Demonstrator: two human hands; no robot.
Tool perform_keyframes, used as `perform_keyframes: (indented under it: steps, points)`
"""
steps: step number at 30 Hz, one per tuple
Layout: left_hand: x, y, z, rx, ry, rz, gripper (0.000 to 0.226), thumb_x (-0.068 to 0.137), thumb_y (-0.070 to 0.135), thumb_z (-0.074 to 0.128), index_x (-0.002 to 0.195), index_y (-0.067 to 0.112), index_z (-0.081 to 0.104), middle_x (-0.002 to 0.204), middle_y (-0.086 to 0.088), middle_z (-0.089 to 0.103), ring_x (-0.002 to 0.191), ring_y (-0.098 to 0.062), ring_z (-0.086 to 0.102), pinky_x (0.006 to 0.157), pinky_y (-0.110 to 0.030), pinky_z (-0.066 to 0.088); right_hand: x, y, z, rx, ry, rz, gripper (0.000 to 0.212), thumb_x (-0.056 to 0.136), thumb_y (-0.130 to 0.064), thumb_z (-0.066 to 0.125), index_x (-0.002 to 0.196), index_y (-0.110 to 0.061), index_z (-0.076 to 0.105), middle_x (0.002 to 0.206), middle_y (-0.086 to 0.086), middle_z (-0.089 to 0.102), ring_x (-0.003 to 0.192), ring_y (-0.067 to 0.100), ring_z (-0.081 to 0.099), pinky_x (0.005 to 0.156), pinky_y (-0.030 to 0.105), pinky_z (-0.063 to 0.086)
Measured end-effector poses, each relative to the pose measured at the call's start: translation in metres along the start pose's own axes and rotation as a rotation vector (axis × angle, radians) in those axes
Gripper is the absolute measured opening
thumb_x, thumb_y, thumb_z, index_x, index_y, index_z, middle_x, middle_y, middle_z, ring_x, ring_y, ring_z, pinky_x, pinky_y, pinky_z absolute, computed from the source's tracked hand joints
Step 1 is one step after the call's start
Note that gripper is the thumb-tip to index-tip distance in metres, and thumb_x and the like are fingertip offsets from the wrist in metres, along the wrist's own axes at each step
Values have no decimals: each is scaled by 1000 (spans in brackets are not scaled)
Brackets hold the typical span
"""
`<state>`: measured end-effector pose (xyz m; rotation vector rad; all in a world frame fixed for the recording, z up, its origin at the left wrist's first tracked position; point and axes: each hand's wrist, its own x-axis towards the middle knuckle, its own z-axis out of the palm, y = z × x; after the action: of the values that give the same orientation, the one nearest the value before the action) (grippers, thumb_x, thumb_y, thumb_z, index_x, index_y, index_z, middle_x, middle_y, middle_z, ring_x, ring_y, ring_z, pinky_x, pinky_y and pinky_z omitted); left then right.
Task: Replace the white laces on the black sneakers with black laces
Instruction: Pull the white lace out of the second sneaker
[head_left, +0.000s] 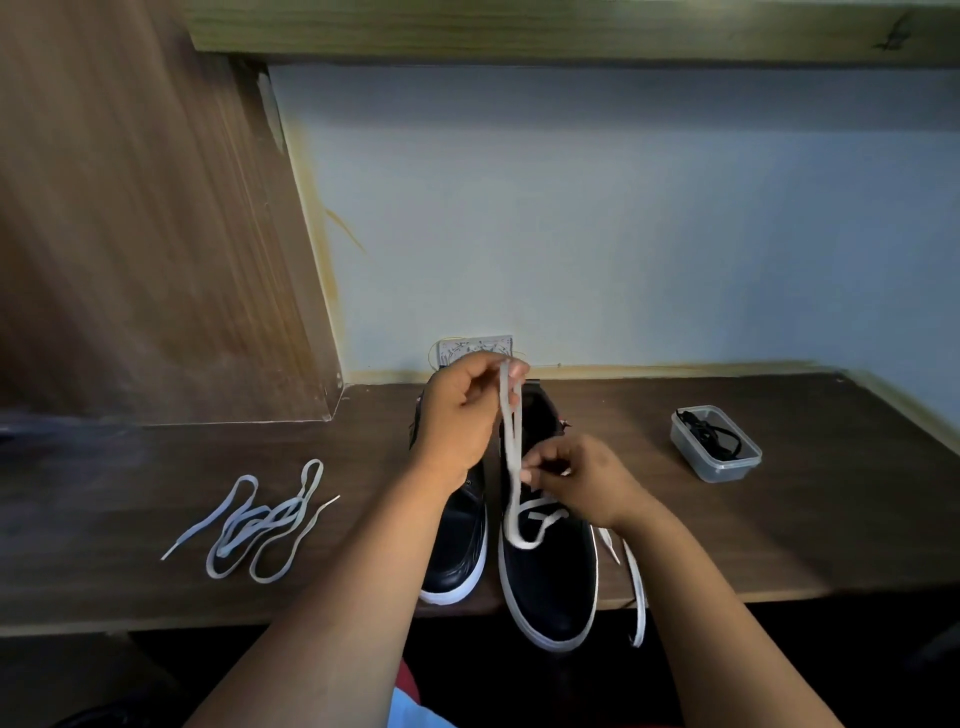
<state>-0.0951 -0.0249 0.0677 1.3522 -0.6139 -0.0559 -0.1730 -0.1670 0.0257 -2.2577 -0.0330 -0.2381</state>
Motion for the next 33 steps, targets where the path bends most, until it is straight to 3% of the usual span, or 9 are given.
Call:
perform_keyframes:
  steps: [2, 6, 8, 13, 19, 22, 29, 31, 33]
  points:
    - [0, -3, -4, 88, -78, -73, 9, 86, 12, 69, 91, 20, 71, 81, 5, 68, 71, -8, 60, 69, -26, 54, 2, -1, 3, -17, 160, -36, 18, 88, -10, 67, 77, -24, 68, 69, -14, 64, 64, -4, 57, 66, 18, 43]
    - [-7, -26, -17, 462, -495, -358, 19, 88, 14, 68, 106, 18, 66, 93, 4, 69, 74, -9, 64, 67, -22, 52, 7, -18, -12, 254, 428, -73, 17, 93, -10, 60, 82, -22, 65, 72, -11, 65, 68, 4, 61, 69, 22, 49]
    - [-11, -26, -13, 532, -532, -377, 10, 95, 11, 58, 93, 12, 68, 78, 0, 67, 68, -9, 64, 65, -18, 52, 5, -17, -19, 232, 333, -22, 12, 93, -12, 61, 85, -18, 67, 73, -7, 66, 66, 6, 60, 68, 26, 50]
    - [-4, -16, -10, 605, -224, -262, 16, 95, 18, 56, 85, 14, 68, 69, 3, 59, 65, -12, 60, 64, -23, 48, 1, 1, -9, -106, 52, 126, 18, 88, -8, 64, 101, -20, 67, 84, -1, 66, 69, 6, 57, 63, 10, 43]
    - [-11, -27, -15, 1095, -647, -381, 27, 90, 36, 64, 94, 10, 68, 87, -2, 63, 84, -19, 60, 75, -31, 47, 6, 4, -1, -177, 37, 100, 21, 86, -6, 63, 97, -23, 68, 86, -2, 67, 79, 12, 61, 68, 16, 46]
    - [-10, -24, -10, 859, -579, -425, 15, 92, 20, 58, 85, 10, 65, 81, -1, 54, 78, -17, 50, 72, -31, 39, 3, 5, 0, -167, -31, 111, 21, 86, -7, 62, 97, -25, 67, 83, -6, 66, 73, 7, 59, 61, 11, 44]
    - [-2, 6, -8, -403, -199, -440, 15, 73, 18, 56, 58, 15, 53, 63, 1, 48, 58, -9, 45, 59, -25, 32, 5, 4, 6, -150, 30, 13, 16, 84, -13, 70, 75, -26, 66, 78, -10, 59, 68, -1, 53, 64, 12, 38]
    - [-2, 5, -12, -373, -167, -449, 13, 76, 20, 51, 67, 12, 55, 61, -1, 51, 56, -12, 47, 61, -28, 32, 6, -2, 4, -95, 185, -30, 24, 85, -12, 70, 73, -31, 60, 77, -8, 57, 68, 0, 52, 63, 12, 36]
    - [-3, -2, -16, 86, -228, -378, 20, 75, 24, 44, 79, 10, 59, 73, -7, 54, 66, -15, 49, 67, -31, 34, 6, -11, -2, 13, 327, -60, 19, 88, -10, 67, 80, -27, 62, 80, -3, 61, 70, 6, 55, 64, 14, 41]
